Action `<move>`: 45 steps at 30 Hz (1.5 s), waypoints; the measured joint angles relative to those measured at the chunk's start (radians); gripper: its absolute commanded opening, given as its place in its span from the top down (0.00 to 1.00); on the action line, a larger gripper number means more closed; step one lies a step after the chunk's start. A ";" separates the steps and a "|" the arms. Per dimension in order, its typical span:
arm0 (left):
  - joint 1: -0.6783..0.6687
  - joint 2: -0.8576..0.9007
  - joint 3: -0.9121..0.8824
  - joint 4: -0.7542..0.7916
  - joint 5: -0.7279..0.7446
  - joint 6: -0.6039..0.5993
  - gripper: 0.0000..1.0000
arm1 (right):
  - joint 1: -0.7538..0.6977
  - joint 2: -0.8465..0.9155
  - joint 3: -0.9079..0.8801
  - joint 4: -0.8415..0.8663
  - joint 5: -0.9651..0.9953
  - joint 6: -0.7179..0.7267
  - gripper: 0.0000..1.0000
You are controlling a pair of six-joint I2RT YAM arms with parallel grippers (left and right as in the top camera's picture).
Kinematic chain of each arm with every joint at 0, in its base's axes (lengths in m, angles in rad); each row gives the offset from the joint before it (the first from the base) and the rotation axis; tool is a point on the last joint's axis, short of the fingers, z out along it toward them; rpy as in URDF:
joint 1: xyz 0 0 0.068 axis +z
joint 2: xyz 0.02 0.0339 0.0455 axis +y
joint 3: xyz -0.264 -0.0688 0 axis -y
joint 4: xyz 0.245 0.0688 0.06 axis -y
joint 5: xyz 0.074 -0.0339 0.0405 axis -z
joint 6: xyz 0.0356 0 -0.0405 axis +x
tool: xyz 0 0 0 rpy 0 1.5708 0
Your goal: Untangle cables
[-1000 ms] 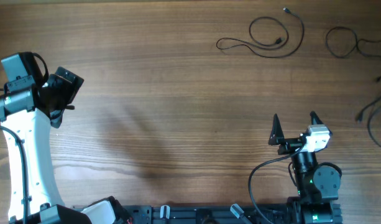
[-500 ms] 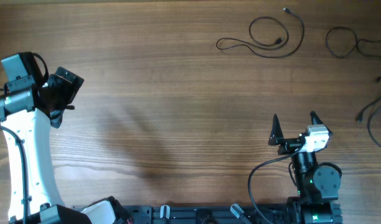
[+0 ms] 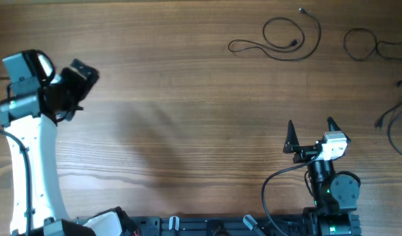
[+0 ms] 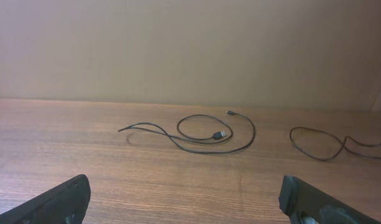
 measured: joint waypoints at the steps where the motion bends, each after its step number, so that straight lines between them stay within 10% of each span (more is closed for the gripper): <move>1: -0.044 -0.031 0.000 -0.001 0.027 0.057 0.00 | 0.000 0.000 0.000 0.000 0.000 0.000 0.00; 16: -0.452 -0.878 -0.202 -0.144 -0.137 0.287 0.00 | 0.000 -0.003 0.000 0.000 0.000 -0.003 0.00; 30: -0.452 -0.932 -0.205 -0.433 -0.147 0.291 0.00 | 0.000 -0.004 0.000 0.000 0.000 -0.003 0.00; 45: -0.315 -1.246 -0.270 -0.387 -0.143 0.291 0.00 | 0.000 -0.004 0.000 0.000 -0.001 -0.003 0.00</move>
